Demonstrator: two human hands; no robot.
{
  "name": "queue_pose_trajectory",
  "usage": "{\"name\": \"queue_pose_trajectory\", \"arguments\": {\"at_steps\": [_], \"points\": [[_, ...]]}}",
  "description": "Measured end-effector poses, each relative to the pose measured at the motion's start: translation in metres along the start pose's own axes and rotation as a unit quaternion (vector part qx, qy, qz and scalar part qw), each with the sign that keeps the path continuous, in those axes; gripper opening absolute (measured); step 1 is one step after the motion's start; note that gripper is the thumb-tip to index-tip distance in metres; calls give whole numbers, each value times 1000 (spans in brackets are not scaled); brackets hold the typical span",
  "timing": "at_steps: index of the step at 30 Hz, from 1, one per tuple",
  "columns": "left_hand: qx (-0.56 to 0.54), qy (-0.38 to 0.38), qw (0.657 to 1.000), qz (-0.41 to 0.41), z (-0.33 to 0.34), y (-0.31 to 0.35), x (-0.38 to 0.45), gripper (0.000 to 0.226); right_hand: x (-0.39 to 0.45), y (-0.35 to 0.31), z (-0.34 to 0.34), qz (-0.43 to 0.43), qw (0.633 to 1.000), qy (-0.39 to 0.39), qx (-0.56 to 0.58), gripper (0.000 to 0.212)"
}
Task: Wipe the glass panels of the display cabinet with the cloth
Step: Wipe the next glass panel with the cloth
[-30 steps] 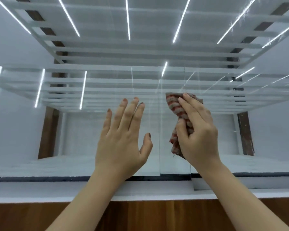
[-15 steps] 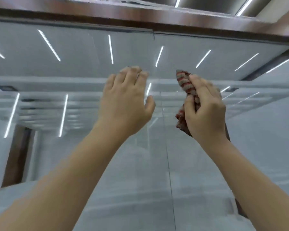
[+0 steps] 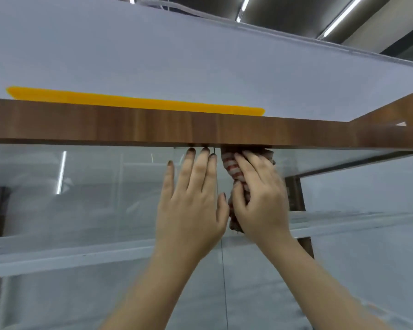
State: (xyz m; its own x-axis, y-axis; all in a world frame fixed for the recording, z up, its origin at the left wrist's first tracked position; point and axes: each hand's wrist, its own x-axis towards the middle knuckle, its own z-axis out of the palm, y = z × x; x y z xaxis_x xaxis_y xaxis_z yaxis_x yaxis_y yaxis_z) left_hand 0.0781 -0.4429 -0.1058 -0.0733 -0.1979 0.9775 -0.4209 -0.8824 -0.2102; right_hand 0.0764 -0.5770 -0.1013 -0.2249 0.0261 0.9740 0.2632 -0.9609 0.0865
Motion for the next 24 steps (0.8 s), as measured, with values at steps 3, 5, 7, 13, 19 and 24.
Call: {"name": "queue_pose_trajectory", "arguments": {"at_steps": [3, 5, 7, 13, 19, 24], "points": [[-13, 3, 1000, -12, 0, 1, -2, 59, -7, -3, 0, 16, 1000, 2, 3, 44], [-18, 6, 1000, -12, 0, 2, -3, 58, -15, -7, -1, 25, 1000, -11, 0, 45], [-18, 10, 1000, -10, 2, 1, -2, 58, -22, -12, -1, 27, 999, -28, -16, 46], [-7, -3, 1000, -9, 2, 1, -5, 57, -19, -12, -6, 20, 995, -92, -33, 51], [20, -20, 1000, -5, 1, 0, -6, 59, -26, 27, -20, 29, 992, -112, -44, 53], [33, -12, 999, -9, 1, 1, -7, 58, -44, 22, -21, 11, 996, -88, -27, 52]]}}
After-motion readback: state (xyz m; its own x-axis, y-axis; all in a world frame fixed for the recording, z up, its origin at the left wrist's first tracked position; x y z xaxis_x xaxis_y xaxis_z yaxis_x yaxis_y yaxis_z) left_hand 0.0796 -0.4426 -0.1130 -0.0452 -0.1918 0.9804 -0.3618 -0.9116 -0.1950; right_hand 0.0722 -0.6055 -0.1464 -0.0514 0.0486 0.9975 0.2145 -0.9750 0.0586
